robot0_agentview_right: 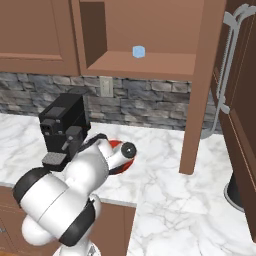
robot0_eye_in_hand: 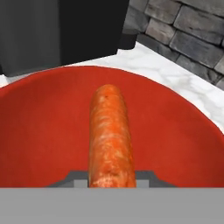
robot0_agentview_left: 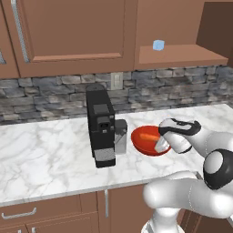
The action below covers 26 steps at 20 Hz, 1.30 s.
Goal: Pick the carrot from the cabinet and place it in the bowl. Then pick the bowl and place it in the sink. Then turn on the sink facuet.
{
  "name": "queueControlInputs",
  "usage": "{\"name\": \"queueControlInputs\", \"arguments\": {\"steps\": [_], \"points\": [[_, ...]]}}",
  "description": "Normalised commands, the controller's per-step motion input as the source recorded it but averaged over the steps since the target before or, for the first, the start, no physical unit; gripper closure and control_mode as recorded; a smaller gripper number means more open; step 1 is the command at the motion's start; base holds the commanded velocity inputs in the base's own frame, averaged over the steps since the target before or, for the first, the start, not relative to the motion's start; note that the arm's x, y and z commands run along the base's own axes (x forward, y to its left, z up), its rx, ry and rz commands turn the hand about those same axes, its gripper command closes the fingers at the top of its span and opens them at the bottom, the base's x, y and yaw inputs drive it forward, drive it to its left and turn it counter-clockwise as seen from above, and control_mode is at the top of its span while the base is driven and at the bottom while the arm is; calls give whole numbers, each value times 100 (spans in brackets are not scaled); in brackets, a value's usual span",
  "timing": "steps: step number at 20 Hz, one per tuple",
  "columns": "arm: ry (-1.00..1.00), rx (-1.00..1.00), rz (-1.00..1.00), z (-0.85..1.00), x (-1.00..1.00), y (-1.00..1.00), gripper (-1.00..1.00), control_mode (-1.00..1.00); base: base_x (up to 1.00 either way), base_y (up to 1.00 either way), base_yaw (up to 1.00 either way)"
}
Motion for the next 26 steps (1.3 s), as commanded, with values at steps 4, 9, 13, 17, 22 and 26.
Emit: {"name": "queueControlInputs", "arguments": {"steps": [4,9,13,17,22,26], "points": [[0,0,0,-18,2,0,100,-100,0,0,0],[0,-2,0,-3,-9,0,-100,-100,0,0,0],[0,-1,0,3,-8,0,-100,-100,0,0,0],[0,-3,0,33,-2,0,-100,-100,0,0,0],[0,-6,0,63,-16,0,-100,-100,0,0,0],[-6,-27,11,13,-74,8,-100,-100,0,0,0]]}}
